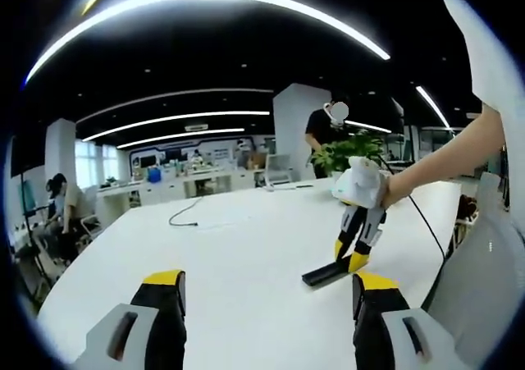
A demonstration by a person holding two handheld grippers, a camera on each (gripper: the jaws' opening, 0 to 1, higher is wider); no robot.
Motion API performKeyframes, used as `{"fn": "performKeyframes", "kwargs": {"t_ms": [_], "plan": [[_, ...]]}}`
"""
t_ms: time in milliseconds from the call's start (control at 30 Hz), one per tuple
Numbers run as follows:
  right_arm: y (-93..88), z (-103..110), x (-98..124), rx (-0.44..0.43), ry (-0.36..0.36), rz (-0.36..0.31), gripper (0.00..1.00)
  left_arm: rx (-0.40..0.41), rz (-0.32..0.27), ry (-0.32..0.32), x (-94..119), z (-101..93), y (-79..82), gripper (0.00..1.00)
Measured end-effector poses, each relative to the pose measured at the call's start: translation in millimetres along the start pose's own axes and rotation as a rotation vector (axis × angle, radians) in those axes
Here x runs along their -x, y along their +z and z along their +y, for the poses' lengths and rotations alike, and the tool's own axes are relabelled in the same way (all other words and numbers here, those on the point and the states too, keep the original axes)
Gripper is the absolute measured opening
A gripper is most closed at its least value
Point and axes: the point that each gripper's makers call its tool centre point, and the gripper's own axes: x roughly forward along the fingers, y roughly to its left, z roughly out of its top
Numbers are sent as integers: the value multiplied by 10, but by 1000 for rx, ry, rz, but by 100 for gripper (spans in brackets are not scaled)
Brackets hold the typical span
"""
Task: Press the specified remote control buttons in sequence, fully releasing each button before pressing the next.
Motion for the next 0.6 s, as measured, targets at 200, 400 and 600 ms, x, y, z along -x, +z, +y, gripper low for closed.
{"fn": "performKeyframes", "kwargs": {"t_ms": [200,400,600], "plan": [[-9,-64,-1,10,7,6,21,0,7,-3,1,-8,-14,86],[-10,-188,-1,21,13,13,21,0,14,-6,-1,-11,-31,86],[0,-296,-12,26,19,19,21,3,21,-8,-1,-14,-47,85]]}}
